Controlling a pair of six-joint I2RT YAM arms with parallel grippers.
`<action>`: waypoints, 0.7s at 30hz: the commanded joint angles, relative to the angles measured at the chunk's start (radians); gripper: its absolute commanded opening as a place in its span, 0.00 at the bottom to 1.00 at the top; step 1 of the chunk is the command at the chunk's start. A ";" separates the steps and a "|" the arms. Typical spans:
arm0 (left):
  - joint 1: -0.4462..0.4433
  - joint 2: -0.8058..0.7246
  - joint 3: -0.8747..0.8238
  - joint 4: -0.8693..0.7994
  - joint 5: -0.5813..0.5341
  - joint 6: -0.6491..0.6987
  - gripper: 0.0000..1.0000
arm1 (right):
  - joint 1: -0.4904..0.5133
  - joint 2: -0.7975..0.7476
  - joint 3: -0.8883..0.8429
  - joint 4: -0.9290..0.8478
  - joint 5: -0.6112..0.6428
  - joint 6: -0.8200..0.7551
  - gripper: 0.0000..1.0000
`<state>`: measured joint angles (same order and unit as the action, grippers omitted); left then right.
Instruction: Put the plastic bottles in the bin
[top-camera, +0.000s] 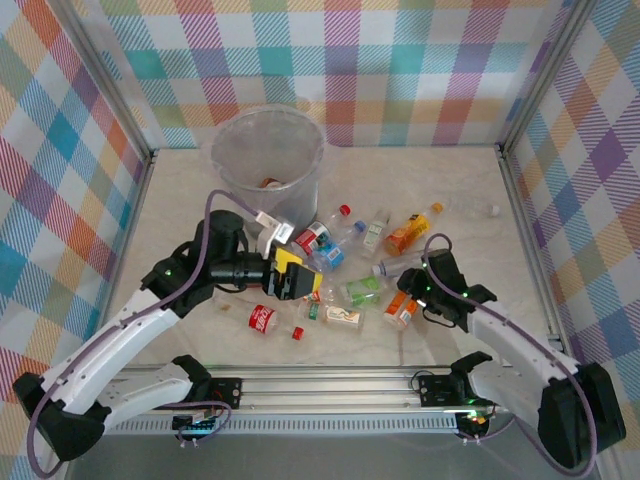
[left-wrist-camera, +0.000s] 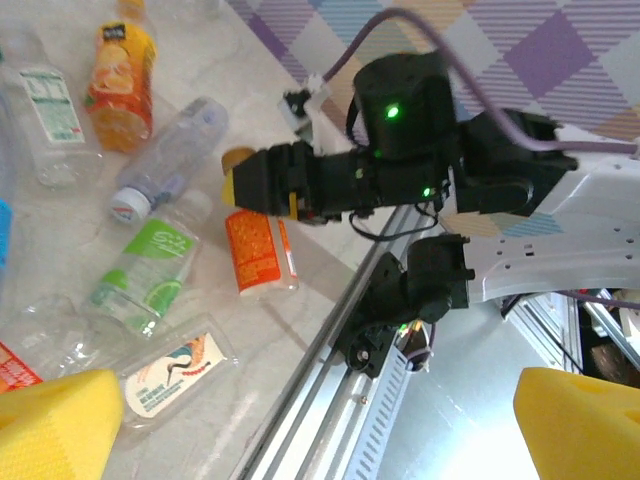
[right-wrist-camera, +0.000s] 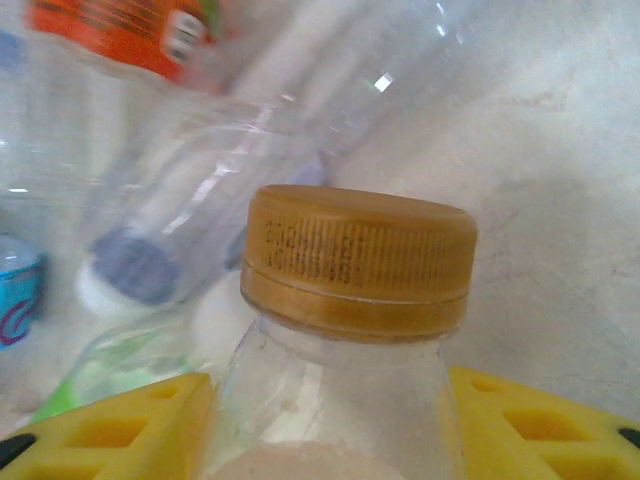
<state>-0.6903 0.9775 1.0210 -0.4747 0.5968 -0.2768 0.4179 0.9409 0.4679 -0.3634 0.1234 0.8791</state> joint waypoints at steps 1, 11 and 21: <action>-0.047 0.033 -0.016 0.048 -0.025 -0.034 0.99 | -0.007 -0.094 0.052 -0.024 0.009 -0.130 0.51; -0.167 0.213 -0.055 0.313 -0.103 -0.151 0.95 | -0.004 -0.165 0.176 0.021 -0.190 -0.233 0.50; -0.236 0.381 -0.043 0.509 -0.153 -0.253 0.93 | 0.024 -0.134 0.227 0.123 -0.290 -0.204 0.50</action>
<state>-0.9020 1.3300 0.9672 -0.0799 0.4698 -0.4843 0.4267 0.8051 0.6598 -0.3065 -0.1196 0.6724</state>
